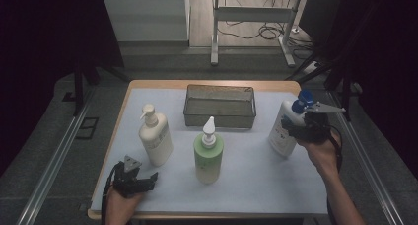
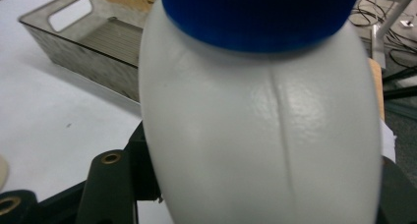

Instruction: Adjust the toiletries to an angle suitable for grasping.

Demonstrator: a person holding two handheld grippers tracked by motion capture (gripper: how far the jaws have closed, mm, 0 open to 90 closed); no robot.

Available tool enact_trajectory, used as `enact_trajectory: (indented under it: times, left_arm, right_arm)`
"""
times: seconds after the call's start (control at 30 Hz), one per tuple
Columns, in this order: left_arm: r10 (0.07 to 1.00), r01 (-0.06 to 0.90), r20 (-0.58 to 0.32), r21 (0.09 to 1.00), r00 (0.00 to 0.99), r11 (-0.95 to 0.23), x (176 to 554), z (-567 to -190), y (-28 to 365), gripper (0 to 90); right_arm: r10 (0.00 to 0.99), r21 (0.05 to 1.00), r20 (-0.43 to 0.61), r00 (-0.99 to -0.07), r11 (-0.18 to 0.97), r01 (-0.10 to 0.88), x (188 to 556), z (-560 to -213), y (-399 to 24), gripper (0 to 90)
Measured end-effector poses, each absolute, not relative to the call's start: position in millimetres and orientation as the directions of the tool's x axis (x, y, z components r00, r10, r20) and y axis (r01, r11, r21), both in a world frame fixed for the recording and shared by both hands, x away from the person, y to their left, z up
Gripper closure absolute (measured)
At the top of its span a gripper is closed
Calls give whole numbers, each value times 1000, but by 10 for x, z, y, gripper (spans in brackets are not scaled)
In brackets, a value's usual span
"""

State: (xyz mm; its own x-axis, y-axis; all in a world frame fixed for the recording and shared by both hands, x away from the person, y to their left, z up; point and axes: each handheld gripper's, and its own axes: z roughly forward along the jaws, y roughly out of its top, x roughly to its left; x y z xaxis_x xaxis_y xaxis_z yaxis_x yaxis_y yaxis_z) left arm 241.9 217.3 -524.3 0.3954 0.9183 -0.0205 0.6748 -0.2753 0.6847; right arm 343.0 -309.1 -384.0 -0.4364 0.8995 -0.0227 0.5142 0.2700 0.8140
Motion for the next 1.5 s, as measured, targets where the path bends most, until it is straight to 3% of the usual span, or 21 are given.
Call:
enact_trajectory:
  times: [1.5]
  left_arm:
    - [918,676,-23,684,395,-274,2420,-5243,2173,124]
  right_arm:
    - [814,830,10,-581,318,459,3590,-3184,-2261,397]
